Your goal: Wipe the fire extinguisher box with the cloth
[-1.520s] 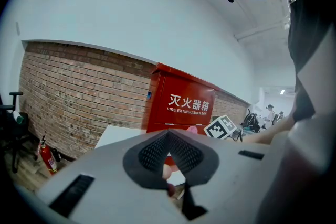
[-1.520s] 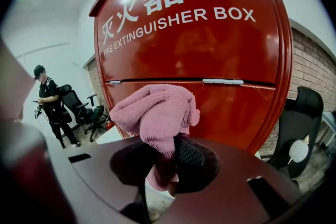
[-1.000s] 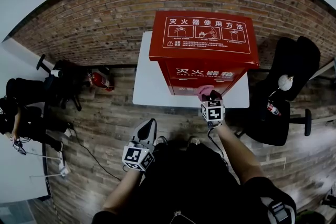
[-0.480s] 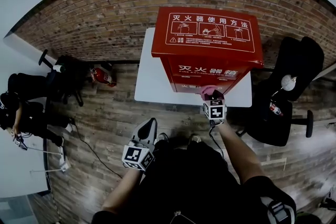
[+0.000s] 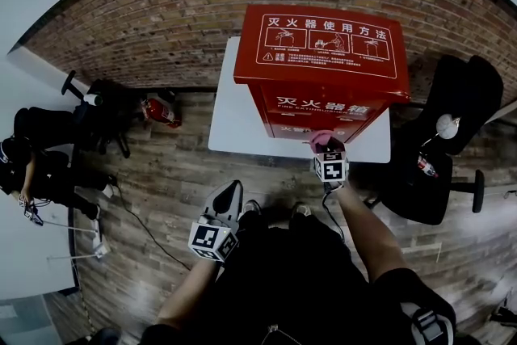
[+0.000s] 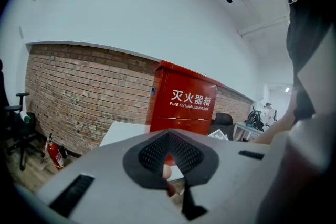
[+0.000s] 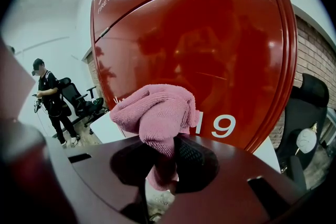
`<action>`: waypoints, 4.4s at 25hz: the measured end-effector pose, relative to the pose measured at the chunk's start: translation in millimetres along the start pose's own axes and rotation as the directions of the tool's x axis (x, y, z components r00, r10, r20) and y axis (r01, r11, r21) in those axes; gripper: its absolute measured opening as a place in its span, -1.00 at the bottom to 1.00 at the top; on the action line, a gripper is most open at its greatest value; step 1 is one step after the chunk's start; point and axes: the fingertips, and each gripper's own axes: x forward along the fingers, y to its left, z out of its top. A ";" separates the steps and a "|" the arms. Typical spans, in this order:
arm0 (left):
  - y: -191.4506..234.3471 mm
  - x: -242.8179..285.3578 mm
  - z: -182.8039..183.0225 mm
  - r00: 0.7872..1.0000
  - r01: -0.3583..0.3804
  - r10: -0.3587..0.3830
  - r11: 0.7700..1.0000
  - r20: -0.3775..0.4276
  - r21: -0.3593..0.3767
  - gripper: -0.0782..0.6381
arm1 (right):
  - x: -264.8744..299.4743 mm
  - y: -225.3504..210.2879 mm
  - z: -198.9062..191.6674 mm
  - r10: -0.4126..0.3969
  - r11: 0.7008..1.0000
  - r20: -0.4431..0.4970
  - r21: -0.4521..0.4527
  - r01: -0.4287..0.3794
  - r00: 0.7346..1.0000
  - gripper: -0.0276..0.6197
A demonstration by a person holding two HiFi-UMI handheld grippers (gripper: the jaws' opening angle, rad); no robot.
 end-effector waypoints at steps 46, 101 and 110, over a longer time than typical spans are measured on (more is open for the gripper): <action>12.1 -10.9 -18.9 0.995 -0.083 0.083 0.997 -0.054 0.003 -0.72 | 68.1 -8.0 -93.3 -0.033 0.999 -0.206 0.036 0.041 0.978 -0.65; -38.1 16.5 -21.5 0.998 -0.023 0.024 0.999 -0.059 0.024 -0.72 | 43.2 -63.8 -100.7 -0.051 0.994 -0.206 0.084 0.069 0.977 -0.64; -43.4 19.6 -20.8 0.999 0.007 -0.006 1.000 -0.053 0.024 -0.72 | 32.7 -62.7 -87.9 -0.044 0.994 -0.168 0.094 0.060 0.985 -0.64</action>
